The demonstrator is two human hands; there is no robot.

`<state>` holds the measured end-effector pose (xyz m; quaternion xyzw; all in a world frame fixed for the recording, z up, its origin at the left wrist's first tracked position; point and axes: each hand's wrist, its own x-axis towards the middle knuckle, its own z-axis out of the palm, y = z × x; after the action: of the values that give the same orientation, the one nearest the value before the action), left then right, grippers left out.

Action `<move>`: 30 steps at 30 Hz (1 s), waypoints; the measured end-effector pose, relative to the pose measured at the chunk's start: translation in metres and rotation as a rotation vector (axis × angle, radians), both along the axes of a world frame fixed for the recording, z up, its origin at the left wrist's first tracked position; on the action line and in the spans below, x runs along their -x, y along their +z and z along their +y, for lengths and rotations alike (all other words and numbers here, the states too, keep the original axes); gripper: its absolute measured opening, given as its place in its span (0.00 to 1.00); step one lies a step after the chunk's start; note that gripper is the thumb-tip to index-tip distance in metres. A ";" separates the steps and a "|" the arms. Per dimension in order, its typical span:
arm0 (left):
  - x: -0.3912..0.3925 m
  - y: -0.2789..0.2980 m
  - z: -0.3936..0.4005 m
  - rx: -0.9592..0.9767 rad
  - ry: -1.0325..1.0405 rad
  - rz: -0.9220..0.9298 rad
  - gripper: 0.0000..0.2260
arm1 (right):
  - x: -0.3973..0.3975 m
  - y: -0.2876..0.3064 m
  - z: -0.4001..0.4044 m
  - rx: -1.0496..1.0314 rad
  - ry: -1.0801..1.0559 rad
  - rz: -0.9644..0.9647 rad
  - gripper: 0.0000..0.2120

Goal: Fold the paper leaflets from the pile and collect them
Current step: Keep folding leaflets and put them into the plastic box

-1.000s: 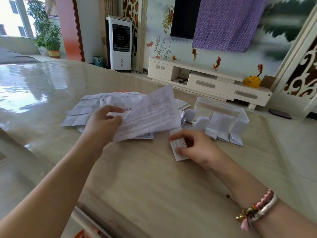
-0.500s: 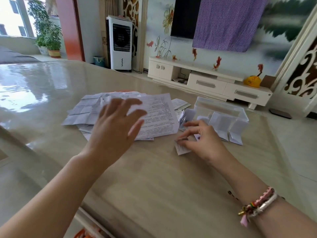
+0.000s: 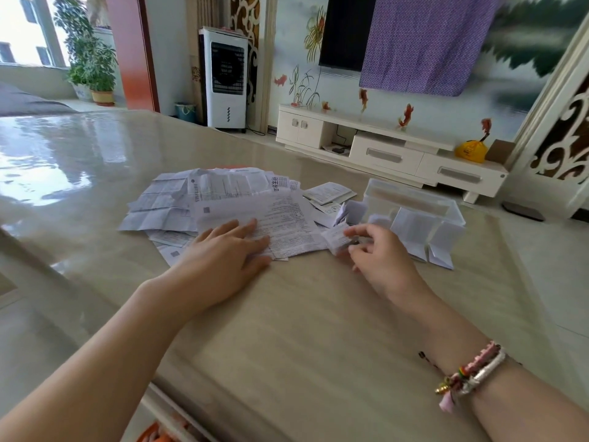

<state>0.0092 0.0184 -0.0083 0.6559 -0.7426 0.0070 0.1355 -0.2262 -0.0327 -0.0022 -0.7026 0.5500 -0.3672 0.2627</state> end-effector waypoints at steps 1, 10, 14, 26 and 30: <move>0.000 0.000 -0.001 -0.010 0.001 -0.007 0.23 | 0.000 -0.001 0.000 -0.028 0.010 0.027 0.14; 0.006 0.008 0.008 0.126 -0.017 0.011 0.15 | -0.004 0.008 0.024 0.338 0.110 -0.028 0.26; 0.005 0.012 0.016 0.089 0.012 0.043 0.19 | -0.007 0.011 0.035 0.404 0.265 0.012 0.16; -0.012 0.010 0.028 0.029 -0.033 0.236 0.32 | -0.011 -0.004 0.017 0.330 0.481 0.544 0.19; -0.010 0.008 0.030 0.041 -0.066 0.217 0.33 | -0.014 -0.004 0.016 0.497 0.471 0.609 0.19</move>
<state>0.0190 0.0482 -0.0002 0.6251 -0.7444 -0.0533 0.2289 -0.2125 -0.0166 -0.0061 -0.9262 0.3225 -0.1949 -0.0112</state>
